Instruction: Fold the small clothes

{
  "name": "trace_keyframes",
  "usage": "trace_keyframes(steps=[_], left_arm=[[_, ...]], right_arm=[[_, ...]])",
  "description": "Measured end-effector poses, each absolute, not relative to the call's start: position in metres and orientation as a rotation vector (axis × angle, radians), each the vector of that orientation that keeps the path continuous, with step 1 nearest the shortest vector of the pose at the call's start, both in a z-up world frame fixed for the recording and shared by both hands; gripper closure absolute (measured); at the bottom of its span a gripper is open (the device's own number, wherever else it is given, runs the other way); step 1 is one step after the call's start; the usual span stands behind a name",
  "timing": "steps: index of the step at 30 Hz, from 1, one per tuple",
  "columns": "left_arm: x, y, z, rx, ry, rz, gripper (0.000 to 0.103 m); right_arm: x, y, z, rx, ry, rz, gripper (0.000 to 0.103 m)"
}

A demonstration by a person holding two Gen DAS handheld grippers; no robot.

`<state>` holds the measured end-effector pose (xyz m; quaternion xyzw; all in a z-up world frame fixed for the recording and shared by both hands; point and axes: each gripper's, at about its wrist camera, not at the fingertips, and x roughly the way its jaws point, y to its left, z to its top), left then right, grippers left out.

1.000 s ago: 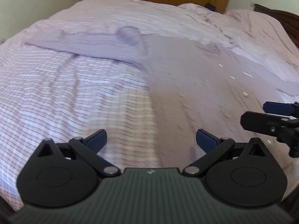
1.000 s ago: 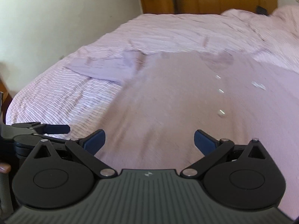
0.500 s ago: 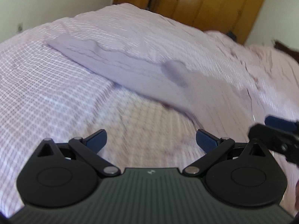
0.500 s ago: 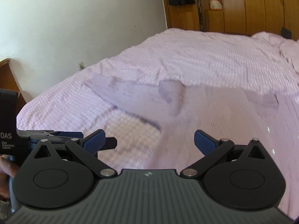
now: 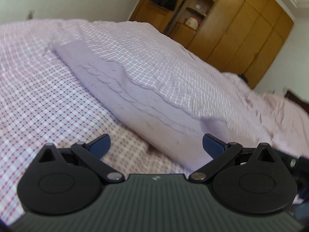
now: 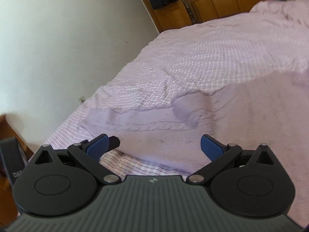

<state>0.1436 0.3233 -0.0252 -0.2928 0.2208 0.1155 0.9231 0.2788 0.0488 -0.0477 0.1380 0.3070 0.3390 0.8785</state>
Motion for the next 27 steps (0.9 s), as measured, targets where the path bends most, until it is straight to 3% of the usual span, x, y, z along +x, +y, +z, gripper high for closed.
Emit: trace_keyframes(steps=[11,27], left_arm=[[0.165,0.383,-0.044,-0.759,0.392,0.219,0.000],[0.187,0.433,-0.052,-0.833,0.182,0.309,0.000]], right_arm=[[0.296,0.092,-0.084,0.334,0.717,0.753,0.000],[0.324,0.111,-0.090,0.356,0.692,0.780,0.000]])
